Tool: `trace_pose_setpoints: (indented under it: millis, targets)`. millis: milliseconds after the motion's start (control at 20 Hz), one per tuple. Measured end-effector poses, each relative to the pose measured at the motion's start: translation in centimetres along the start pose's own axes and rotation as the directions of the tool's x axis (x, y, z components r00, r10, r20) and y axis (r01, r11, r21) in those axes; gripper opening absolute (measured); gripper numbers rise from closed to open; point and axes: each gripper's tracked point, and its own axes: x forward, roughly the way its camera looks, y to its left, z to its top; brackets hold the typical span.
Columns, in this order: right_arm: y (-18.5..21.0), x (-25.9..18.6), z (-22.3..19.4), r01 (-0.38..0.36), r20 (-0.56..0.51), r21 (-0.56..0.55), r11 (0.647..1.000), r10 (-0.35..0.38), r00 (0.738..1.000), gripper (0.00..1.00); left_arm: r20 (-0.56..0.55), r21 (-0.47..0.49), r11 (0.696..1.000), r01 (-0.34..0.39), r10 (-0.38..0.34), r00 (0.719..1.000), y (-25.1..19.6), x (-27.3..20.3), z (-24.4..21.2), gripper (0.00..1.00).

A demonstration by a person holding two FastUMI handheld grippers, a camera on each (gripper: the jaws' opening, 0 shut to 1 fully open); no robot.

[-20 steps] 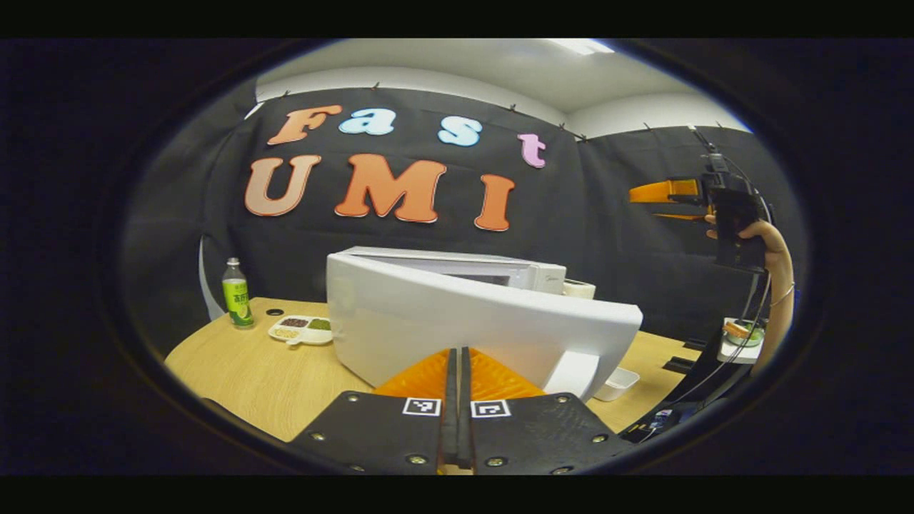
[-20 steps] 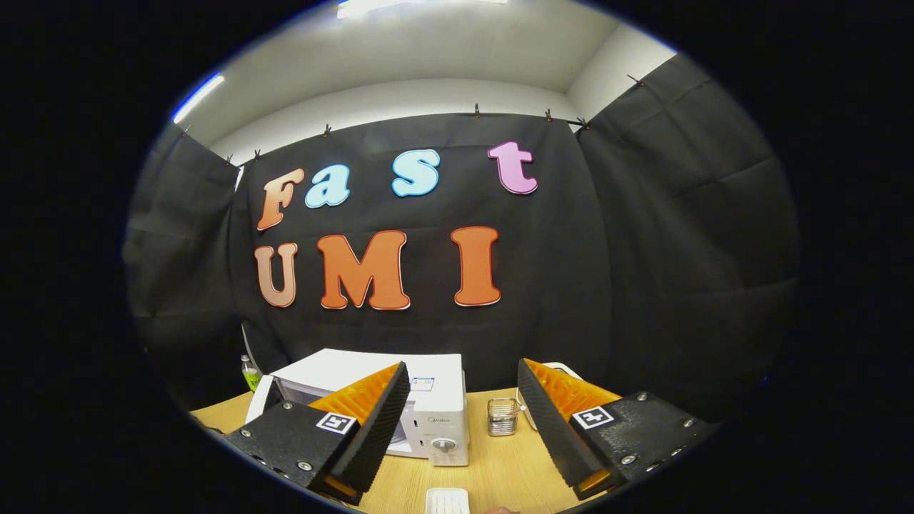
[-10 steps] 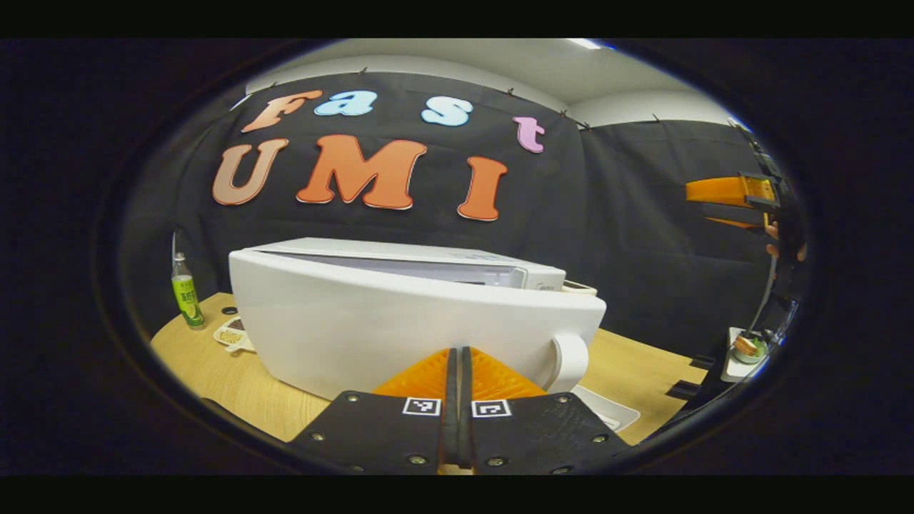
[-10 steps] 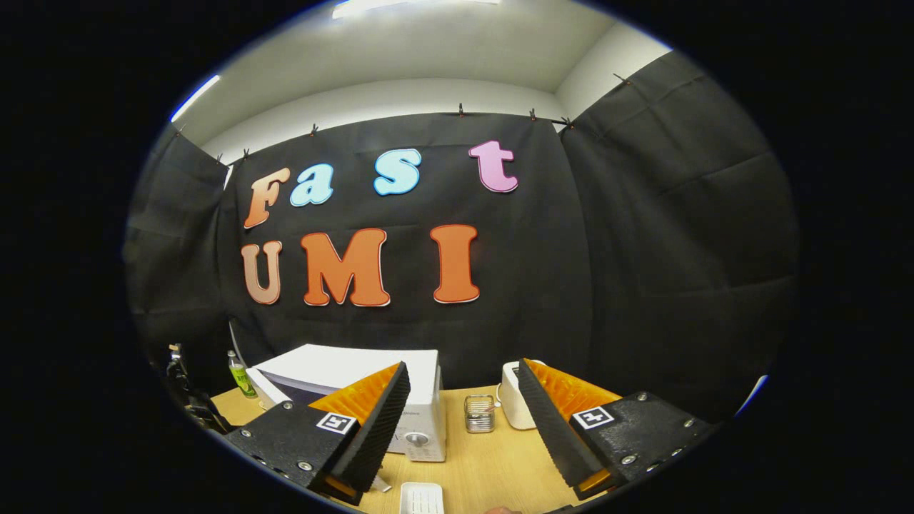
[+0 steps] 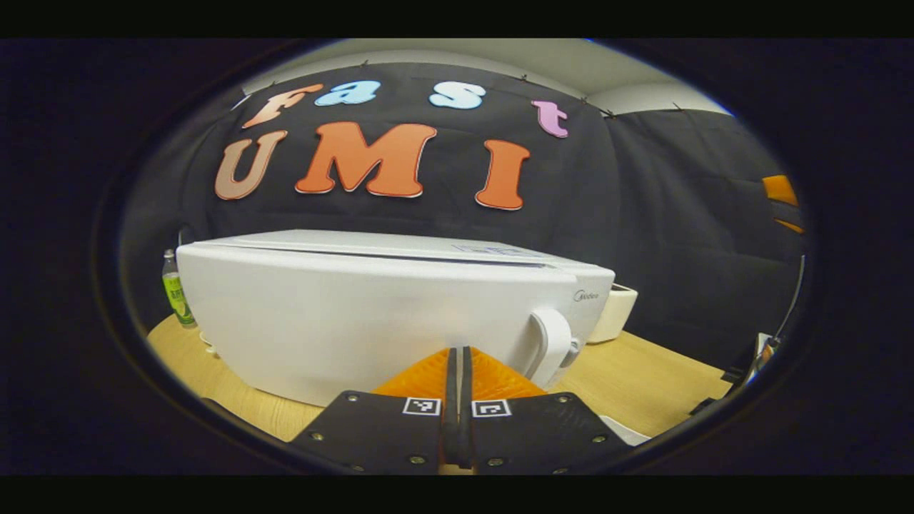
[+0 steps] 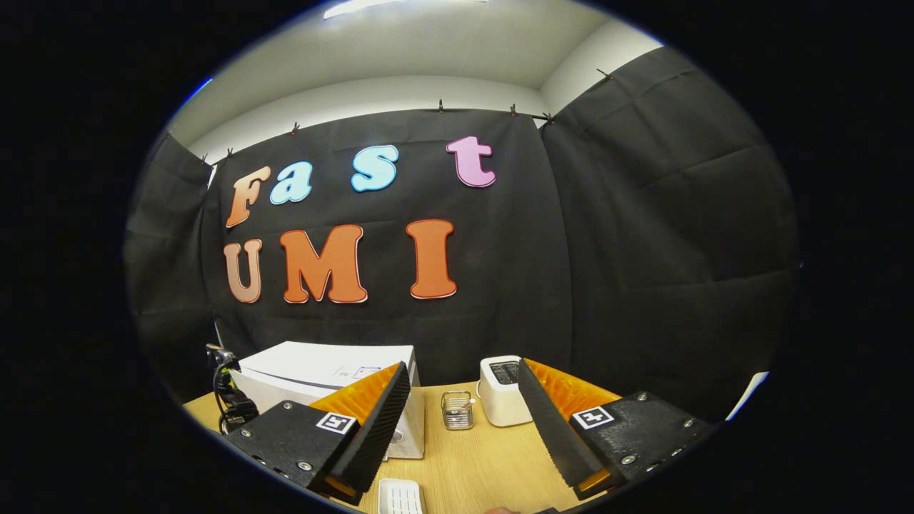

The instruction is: Open the microwave oven with the left hand, put the food in, and close the microwave oven.

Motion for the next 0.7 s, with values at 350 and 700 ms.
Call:
trace_pose_setpoints:
  millis: [350, 700]
  targets:
    - [-0.6, 0.2, -1.3, 0.016, -0.038, 0.002, 1.0, -0.016, 0.999, 0.94, -0.054, 0.019, 0.999, -0.043, 0.044, 0.998, 0.0, 1.2, -0.5, 0.0]
    - [1.3, 0.7, -0.5, -0.031, -0.035, 0.008, 0.999, 0.031, 0.999, 0.95, 0.008, 0.104, 0.993, -0.046, 0.045, 0.999, 1.8, -5.7, 6.7, 0.0]
